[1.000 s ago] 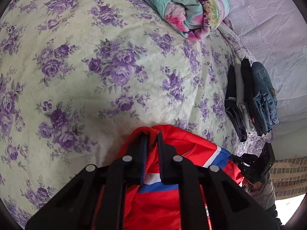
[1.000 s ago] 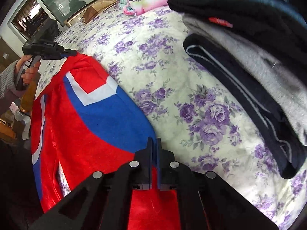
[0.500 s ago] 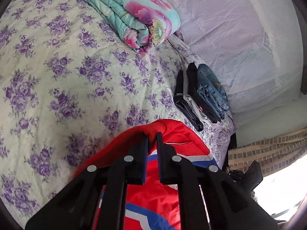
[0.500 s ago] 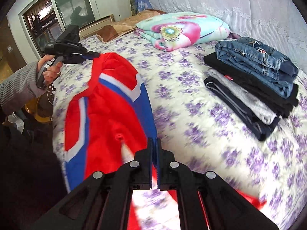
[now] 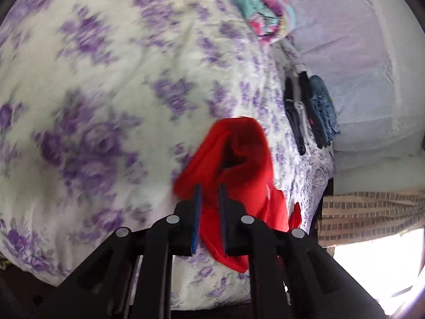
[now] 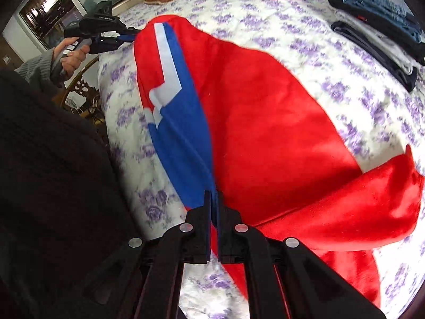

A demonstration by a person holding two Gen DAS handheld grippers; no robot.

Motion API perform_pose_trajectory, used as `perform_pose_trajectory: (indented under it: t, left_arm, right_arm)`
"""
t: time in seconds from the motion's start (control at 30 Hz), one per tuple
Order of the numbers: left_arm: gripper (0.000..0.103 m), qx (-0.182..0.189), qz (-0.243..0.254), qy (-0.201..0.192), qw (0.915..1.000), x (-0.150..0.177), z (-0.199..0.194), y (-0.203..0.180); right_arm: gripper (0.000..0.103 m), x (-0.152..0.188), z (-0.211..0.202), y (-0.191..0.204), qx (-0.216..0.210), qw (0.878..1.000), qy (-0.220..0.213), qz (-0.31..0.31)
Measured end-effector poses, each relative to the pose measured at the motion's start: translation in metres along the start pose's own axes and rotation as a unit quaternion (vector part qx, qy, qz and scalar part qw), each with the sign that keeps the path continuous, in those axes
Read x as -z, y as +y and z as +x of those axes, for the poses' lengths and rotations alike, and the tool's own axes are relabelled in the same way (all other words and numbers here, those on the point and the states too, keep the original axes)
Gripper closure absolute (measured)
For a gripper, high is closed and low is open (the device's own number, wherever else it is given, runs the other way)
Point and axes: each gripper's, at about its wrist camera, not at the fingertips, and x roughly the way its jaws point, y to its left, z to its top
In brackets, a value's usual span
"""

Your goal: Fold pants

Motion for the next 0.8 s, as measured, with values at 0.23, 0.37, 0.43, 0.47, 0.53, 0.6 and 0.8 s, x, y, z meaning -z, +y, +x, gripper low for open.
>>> perform_pose_trajectory:
  t: [0.23, 0.37, 0.43, 0.47, 0.53, 0.6, 0.8]
  left_arm:
    - [0.093, 0.027, 0.083, -0.04, 0.9953, 0.023, -0.036, -0.049]
    - [0.061, 0.041, 0.165, 0.014, 0.9854, 0.036, -0.004, -0.103]
    - [0.059, -0.02, 0.18, 0.06, 0.9817, 0.043, 0.036, -0.102]
    - [0.061, -0.06, 0.185, 0.078, 0.9777, 0.045, 0.056, -0.093]
    - [0.081, -0.088, 0.135, 0.107, 0.9811, 0.042, 0.083, -0.058]
    - [0.098, -0.053, 0.055, 0.096, 0.9925, 0.034, 0.078, -0.028]
    - [0.085, -0.028, 0.066, 0.081, 0.9941, 0.037, 0.051, -0.038]
  right_arm:
    - [0.1, 0.005, 0.005, 0.009, 0.006, 1.0, -0.004, 0.028]
    - [0.1, 0.01, 0.02, 0.006, 0.006, 0.999, 0.005, 0.045]
    - [0.099, 0.012, 0.025, 0.002, 0.002, 0.998, 0.004, 0.056]
    - [0.099, 0.014, 0.026, -0.001, -0.004, 0.998, 0.003, 0.067]
    - [0.099, 0.016, 0.025, -0.008, -0.019, 0.996, 0.0, 0.09]
    - [0.091, 0.017, 0.021, -0.011, -0.033, 0.994, 0.004, 0.108]
    - [0.05, 0.012, -0.069, -0.041, -0.046, 0.96, -0.149, 0.233]
